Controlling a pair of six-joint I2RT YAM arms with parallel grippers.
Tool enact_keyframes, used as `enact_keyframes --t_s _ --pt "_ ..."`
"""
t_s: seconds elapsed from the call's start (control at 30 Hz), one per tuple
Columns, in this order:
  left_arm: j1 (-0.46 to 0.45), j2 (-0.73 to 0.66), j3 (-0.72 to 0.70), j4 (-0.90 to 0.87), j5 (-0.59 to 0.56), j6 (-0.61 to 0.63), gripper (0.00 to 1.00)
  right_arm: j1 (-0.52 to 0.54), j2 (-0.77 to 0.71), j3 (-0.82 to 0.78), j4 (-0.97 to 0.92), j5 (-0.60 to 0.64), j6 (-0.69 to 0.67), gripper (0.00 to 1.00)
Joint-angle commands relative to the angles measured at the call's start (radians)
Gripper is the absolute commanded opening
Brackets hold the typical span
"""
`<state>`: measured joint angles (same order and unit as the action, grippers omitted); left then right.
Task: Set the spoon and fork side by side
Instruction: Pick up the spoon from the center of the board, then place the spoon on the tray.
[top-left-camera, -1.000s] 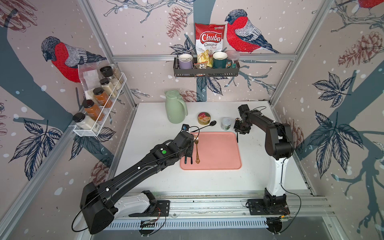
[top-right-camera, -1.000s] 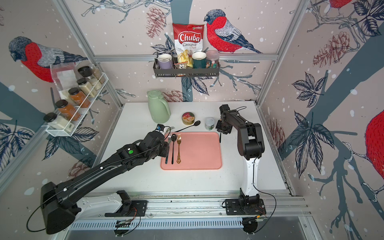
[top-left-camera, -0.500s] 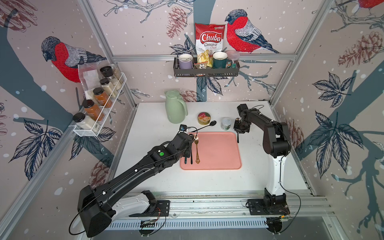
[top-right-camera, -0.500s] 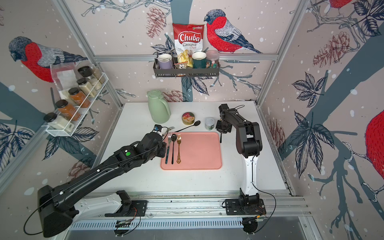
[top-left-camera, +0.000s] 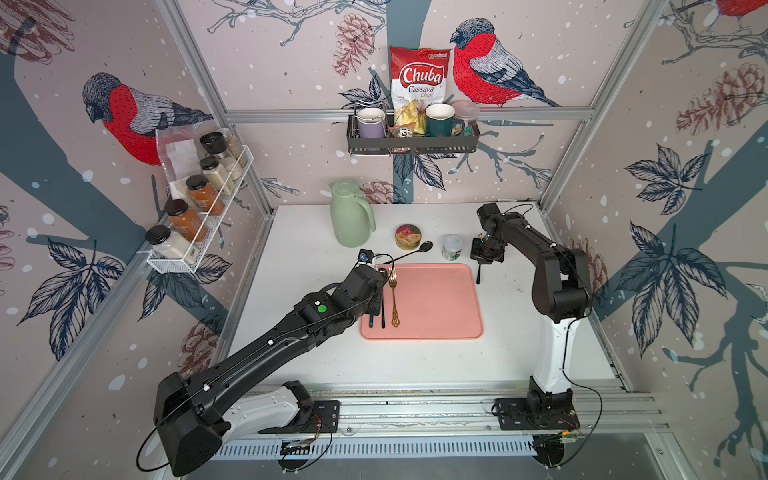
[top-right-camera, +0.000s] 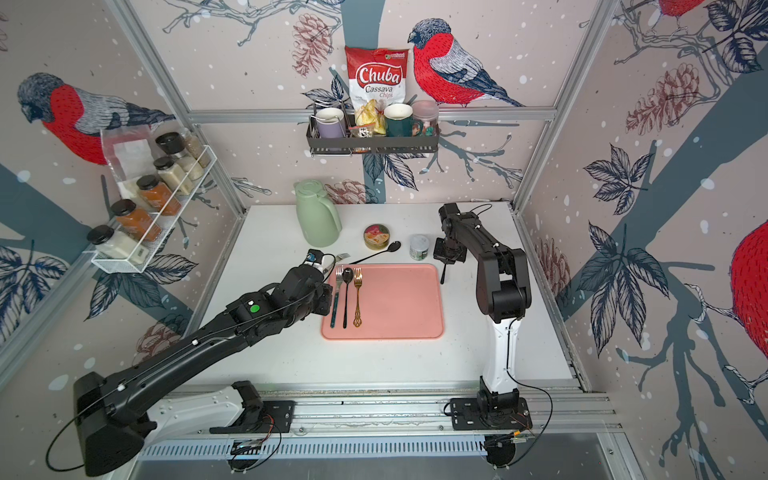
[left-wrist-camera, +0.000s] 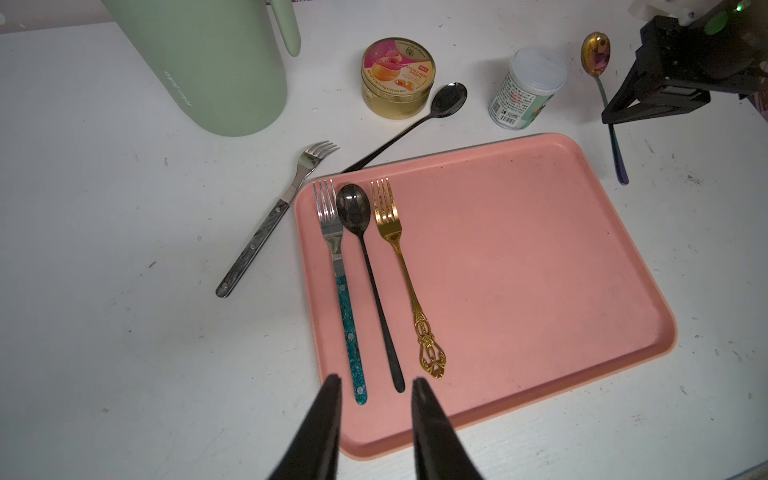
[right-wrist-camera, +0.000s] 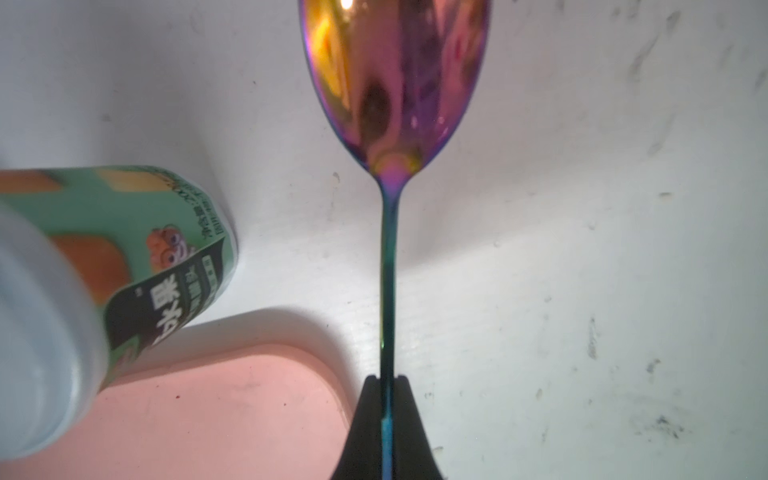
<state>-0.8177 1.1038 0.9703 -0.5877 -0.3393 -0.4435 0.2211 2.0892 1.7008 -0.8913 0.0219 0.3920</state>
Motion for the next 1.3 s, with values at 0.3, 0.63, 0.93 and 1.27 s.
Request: enact_keyframes --t_s 0.3,0.63,0.93,1.27 --pt "0.002 -0.047 -0.017 -0.012 0.015 -0.022 0.31 0.076 -0.177 -0.013 -0.085 0.027 -0.03 0.04" --pt "0.002 -0.088 -0.041 -0.015 0.029 -0.029 0.31 0.325 -0.226 -0.032 -0.093 0.055 0.075 0.06" --pt "0.015 -0.113 -0.132 0.006 -0.072 -0.051 0.33 0.492 -0.137 0.009 -0.081 0.083 0.235 0.06" --pt "0.094 -0.127 -0.204 0.009 -0.036 -0.088 0.34 0.589 0.028 0.088 -0.069 0.059 0.34 0.06"
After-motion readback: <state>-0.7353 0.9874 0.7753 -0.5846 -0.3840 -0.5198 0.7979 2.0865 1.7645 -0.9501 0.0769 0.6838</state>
